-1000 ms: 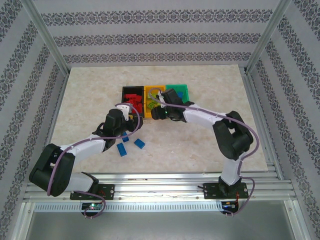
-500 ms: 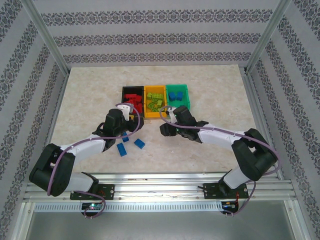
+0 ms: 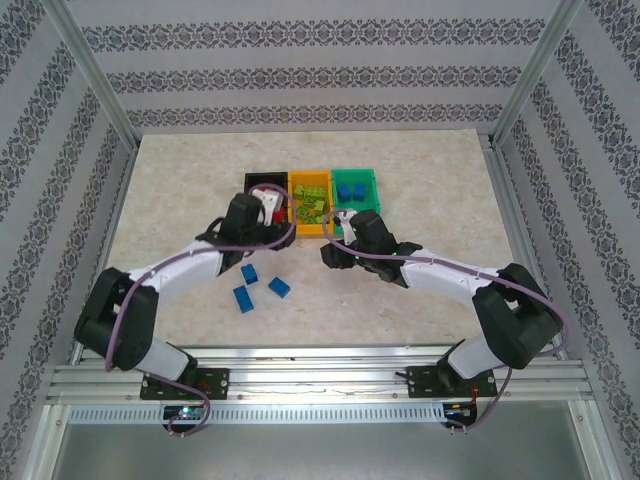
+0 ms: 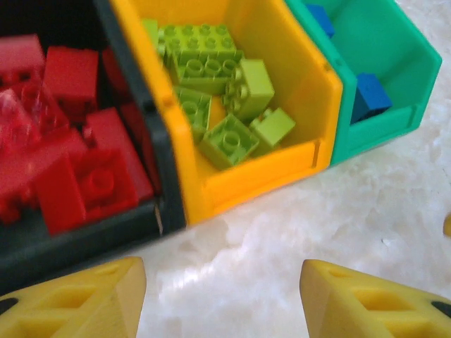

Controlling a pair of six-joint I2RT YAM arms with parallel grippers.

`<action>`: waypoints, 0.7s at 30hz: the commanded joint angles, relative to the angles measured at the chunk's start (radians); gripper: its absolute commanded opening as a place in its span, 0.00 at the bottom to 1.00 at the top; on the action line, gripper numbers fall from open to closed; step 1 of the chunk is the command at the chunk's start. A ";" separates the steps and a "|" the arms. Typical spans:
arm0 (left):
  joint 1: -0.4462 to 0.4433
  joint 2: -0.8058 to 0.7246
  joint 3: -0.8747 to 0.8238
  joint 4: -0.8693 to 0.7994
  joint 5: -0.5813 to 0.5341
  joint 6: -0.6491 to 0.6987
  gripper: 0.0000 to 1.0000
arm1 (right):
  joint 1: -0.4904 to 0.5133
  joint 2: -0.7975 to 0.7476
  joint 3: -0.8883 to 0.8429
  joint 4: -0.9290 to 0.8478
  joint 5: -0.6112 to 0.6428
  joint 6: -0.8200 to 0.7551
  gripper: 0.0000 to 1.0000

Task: Sort the legos into containers by color

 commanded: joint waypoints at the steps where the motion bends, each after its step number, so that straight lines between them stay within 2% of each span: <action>1: -0.008 0.041 0.096 -0.289 0.005 0.106 0.60 | -0.013 -0.017 -0.007 0.010 0.022 -0.004 0.53; 5: -0.010 0.123 0.153 -0.331 0.161 0.081 0.60 | -0.020 -0.010 -0.011 0.021 0.035 -0.002 0.53; 7: -0.020 0.172 0.200 -0.387 0.185 0.079 0.60 | -0.028 0.003 -0.004 0.010 0.033 -0.002 0.53; 11: -0.050 0.208 0.270 -0.500 0.184 0.098 0.59 | -0.035 -0.001 -0.011 0.023 0.035 0.005 0.54; 14: -0.059 0.226 0.360 -0.672 0.155 0.137 0.59 | -0.039 0.004 -0.008 0.013 0.040 0.002 0.54; 21: -0.108 0.201 0.371 -0.761 0.075 0.085 0.61 | -0.043 0.004 -0.001 0.002 0.063 -0.011 0.54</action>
